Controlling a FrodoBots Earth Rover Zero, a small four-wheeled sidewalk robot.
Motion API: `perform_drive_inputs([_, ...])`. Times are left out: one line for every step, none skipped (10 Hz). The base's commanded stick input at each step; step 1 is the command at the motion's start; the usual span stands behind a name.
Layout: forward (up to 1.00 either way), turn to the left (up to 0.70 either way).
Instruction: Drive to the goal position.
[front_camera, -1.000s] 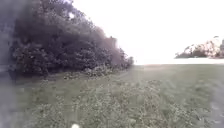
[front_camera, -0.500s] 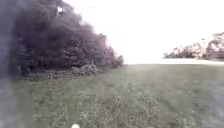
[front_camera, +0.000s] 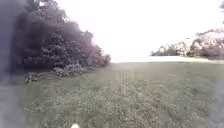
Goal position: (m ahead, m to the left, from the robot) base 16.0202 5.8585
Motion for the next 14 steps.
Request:
perform_drive_inputs([0.85,0.02])
perform_drive_inputs([0.85,0.02])
perform_drive_inputs([0.85,0.02])
perform_drive_inputs([0.85,0.02])
perform_drive_inputs([0.85,0.02])
perform_drive_inputs([0.85,0.02])
perform_drive_inputs([0.85,0.02])
perform_drive_inputs([0.85,0.02])
perform_drive_inputs([0.85,0.02])
perform_drive_inputs([0.85,0.02])
perform_drive_inputs([0.85,0.02])
perform_drive_inputs([0.85,0.02])
perform_drive_inputs([0.85,0.02])
perform_drive_inputs([0.85,0.02])
